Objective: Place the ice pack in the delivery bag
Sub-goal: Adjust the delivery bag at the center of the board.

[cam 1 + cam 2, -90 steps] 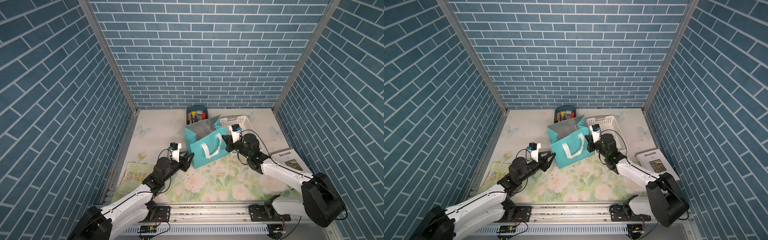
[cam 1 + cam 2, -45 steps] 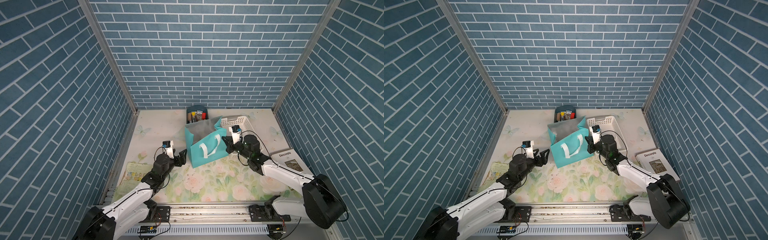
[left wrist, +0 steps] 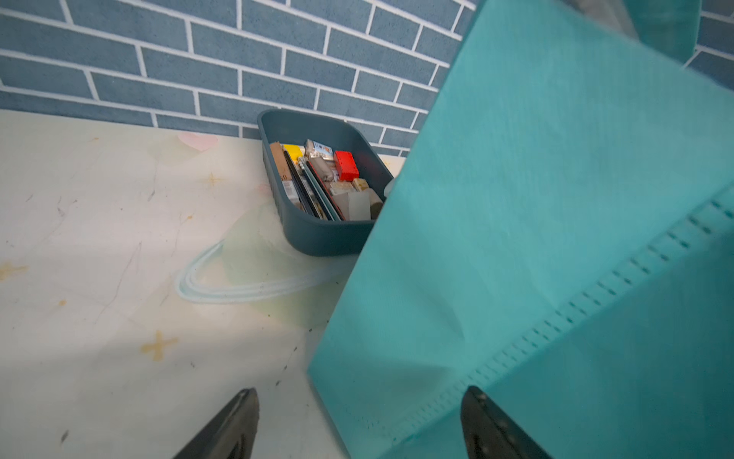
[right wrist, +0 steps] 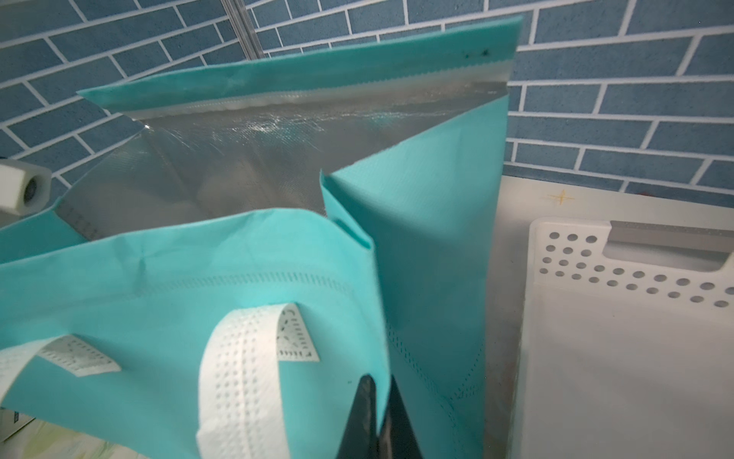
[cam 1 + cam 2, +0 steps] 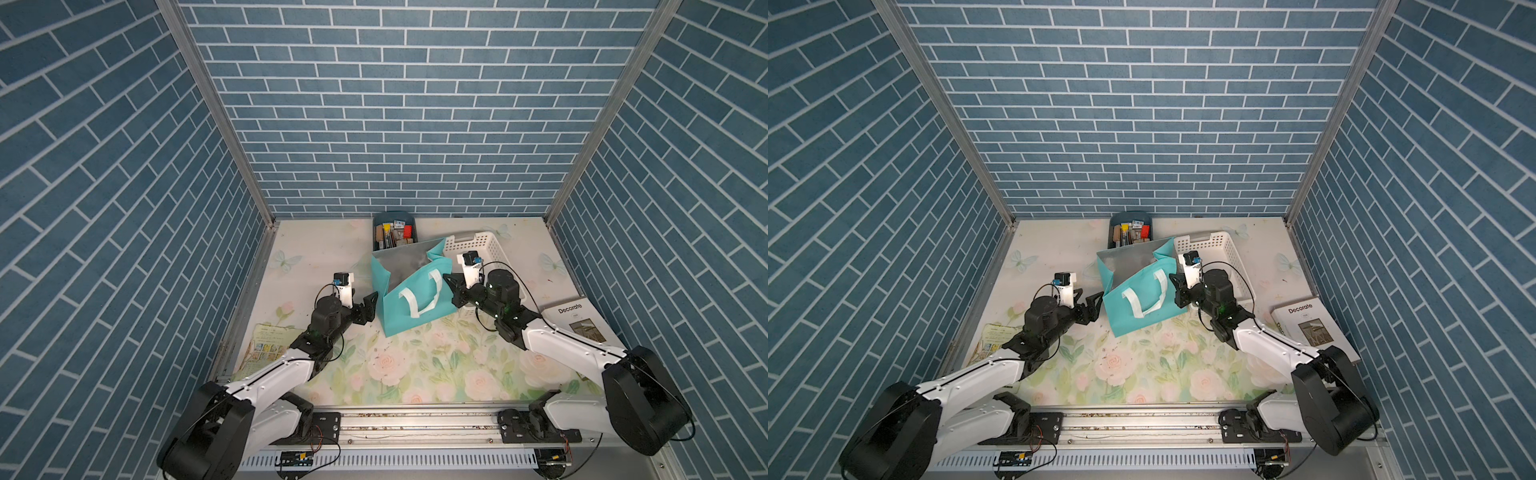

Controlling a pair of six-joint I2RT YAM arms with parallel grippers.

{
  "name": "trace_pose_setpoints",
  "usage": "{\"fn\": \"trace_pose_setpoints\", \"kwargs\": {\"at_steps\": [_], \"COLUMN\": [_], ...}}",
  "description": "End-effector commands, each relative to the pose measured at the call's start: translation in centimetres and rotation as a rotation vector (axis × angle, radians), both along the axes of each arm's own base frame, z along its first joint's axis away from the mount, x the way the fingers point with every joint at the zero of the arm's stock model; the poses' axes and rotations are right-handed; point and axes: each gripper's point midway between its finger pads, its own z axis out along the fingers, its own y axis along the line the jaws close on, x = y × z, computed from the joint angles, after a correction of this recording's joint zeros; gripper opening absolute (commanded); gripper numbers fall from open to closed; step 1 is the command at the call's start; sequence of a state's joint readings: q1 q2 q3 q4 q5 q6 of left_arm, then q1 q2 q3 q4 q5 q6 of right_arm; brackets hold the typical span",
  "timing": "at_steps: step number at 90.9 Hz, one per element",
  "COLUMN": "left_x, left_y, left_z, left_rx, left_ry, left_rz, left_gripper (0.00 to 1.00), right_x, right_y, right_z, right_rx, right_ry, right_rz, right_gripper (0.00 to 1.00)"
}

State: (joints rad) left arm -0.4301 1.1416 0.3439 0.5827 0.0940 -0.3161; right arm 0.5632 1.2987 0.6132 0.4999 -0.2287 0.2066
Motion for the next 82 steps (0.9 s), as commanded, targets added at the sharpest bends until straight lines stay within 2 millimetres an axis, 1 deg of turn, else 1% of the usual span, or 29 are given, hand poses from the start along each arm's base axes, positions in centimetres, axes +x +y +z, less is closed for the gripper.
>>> {"fn": "trace_pose_setpoints", "kwargs": {"at_steps": [1, 7, 9, 15, 18, 23, 34, 46, 49, 51, 53, 60, 65, 72, 77, 82], "left_x": [1.4, 1.9, 1.9, 1.9, 2.1, 2.1, 2.1, 1.9, 1.8, 1.6, 1.8, 2.0, 2.0, 1.8, 1.5, 1.3], "left_y": [-1.1, -2.1, -2.5, -3.5, -3.7, -4.1, -4.5, -5.7, -6.1, -6.4, -6.7, -7.3, -7.4, -7.4, -7.3, -7.2], "left_z": [2.3, 1.7, 1.5, 1.0, 0.8, 0.8, 0.8, 0.0, -0.3, -0.8, -0.7, -1.3, -1.6, -1.8, -1.5, -1.3], "left_rx": [-0.034, -0.032, -0.034, -0.033, -0.032, -0.039, -0.047, -0.070, -0.084, -0.090, -0.096, -0.109, -0.118, -0.123, -0.131, -0.139], "left_ry": [-0.079, -0.057, -0.054, -0.050, -0.045, -0.043, -0.049, -0.018, 0.001, 0.022, 0.028, 0.081, 0.101, 0.106, 0.097, 0.090], "left_rz": [-0.091, -0.147, -0.167, -0.234, -0.247, -0.278, -0.317, -0.394, -0.417, -0.434, -0.449, -0.479, -0.482, -0.483, -0.485, -0.480], "left_gripper": [0.83, 0.82, 0.82, 0.81, 0.81, 0.80, 0.80, 0.76, 0.74, 0.70, 0.66, 0.64, 0.64, 0.58, 0.54, 0.54], "right_x": [0.0, -0.5, -0.6, -1.2, -1.5, -2.3, -3.9, -4.9, -5.1, -5.1, -5.2, -5.9, -6.3, -7.0, -7.3, -7.6], "right_y": [-0.3, -0.6, -0.7, -1.3, -1.5, -1.9, -3.0, -4.1, -4.2, -4.3, -4.5, -4.8, -5.1, -5.4, -5.7, -6.0], "right_z": [0.2, 0.5, 0.6, 0.7, 0.7, 0.5, -0.6, -1.6, -1.9, -2.1, -2.3, -3.2, -3.6, -3.8, -4.1, -4.1], "right_rx": [-0.001, 0.004, 0.006, 0.011, 0.014, 0.017, 0.020, 0.020, 0.015, 0.013, 0.008, -0.006, 0.001, 0.014, 0.021, 0.028], "right_ry": [0.012, 0.008, 0.008, 0.011, 0.014, 0.027, 0.057, 0.083, 0.094, 0.100, 0.110, 0.133, 0.136, 0.138, 0.138, 0.136], "right_rz": [-0.011, -0.012, -0.013, -0.025, -0.030, -0.031, -0.041, -0.069, -0.070, -0.078, -0.085, -0.085, -0.091, -0.093, -0.098, -0.105], "right_gripper": [0.19, 0.30, 0.36, 0.48, 0.52, 0.56, 0.60, 0.63, 0.64, 0.64, 0.64, 0.64, 0.65, 0.66, 0.67, 0.67]}}
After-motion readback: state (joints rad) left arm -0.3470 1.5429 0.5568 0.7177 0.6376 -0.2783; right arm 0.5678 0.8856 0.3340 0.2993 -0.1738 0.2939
